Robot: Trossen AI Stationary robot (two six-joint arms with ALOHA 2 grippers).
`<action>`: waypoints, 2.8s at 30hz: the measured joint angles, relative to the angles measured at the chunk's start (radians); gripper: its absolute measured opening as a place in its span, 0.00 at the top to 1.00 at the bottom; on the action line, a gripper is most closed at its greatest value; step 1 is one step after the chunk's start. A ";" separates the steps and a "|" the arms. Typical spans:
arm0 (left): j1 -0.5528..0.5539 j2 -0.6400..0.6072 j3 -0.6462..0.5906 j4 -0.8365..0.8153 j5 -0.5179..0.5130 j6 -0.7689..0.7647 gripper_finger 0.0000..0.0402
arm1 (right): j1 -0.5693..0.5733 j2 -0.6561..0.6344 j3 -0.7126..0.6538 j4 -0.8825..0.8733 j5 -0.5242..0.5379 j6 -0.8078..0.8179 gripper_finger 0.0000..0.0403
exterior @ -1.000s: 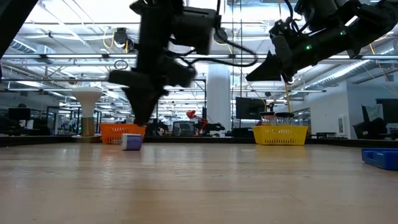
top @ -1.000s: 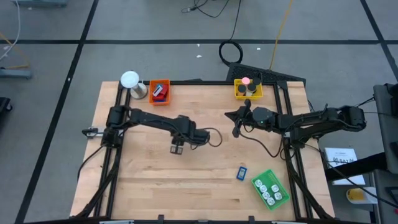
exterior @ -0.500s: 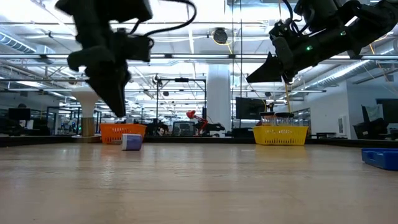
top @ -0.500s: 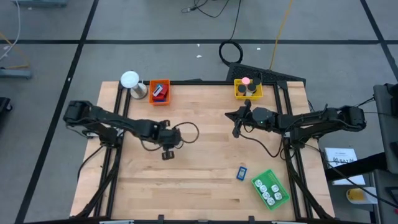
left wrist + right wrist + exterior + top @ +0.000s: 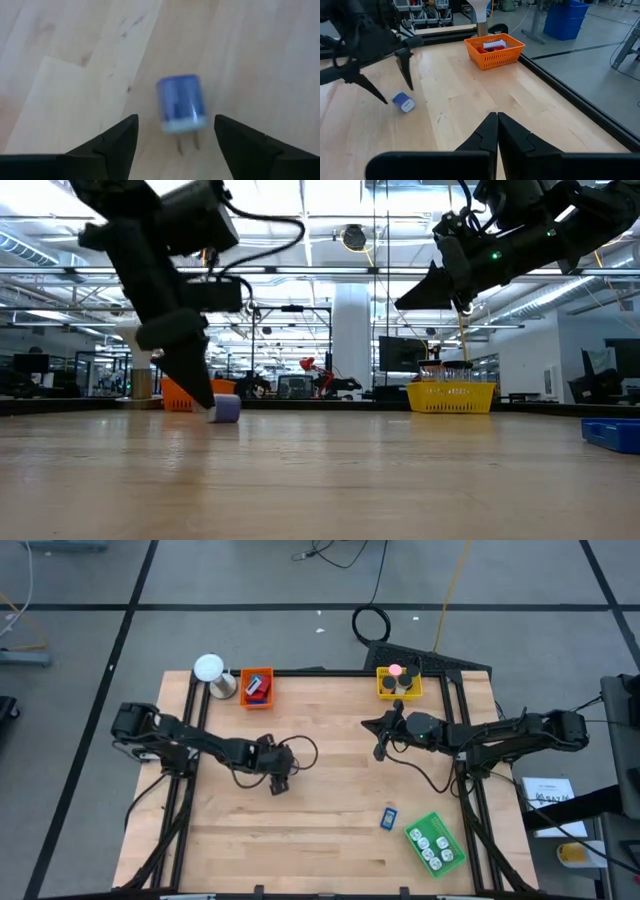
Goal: Pick & Place Office items
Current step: Put the violet charger adapter into the green bin
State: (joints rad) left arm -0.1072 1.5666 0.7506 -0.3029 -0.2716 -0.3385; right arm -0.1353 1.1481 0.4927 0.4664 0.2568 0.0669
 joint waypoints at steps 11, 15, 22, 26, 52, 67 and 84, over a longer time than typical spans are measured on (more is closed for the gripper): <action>0.031 0.078 0.009 0.096 0.019 0.071 0.63 | 0.000 0.000 0.000 0.009 0.000 0.000 1.00; 0.031 0.067 0.043 0.086 0.023 0.135 0.68 | 0.000 0.000 0.000 0.008 0.000 0.000 1.00; 0.035 0.068 0.218 -0.087 0.043 0.287 0.68 | 0.000 0.000 0.000 0.009 0.000 0.000 1.00; 0.035 0.081 0.318 -0.126 0.046 0.367 0.68 | 0.000 0.000 0.000 0.005 0.000 0.009 1.00; 0.079 0.445 0.542 0.138 0.206 0.481 0.29 | 0.367 0.001 0.000 -0.304 0.136 0.304 1.00; 0.064 0.127 -0.122 0.866 0.201 0.321 0.80 | 0.290 0.160 0.271 -0.651 0.035 0.349 0.95; 0.053 0.052 -0.519 1.528 0.174 0.277 0.99 | 0.070 0.696 0.921 -1.205 -0.188 0.137 0.50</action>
State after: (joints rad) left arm -0.0542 1.6184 0.2319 1.2253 -0.0975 -0.0618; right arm -0.0653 1.8440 1.4134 -0.7389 0.0684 0.2041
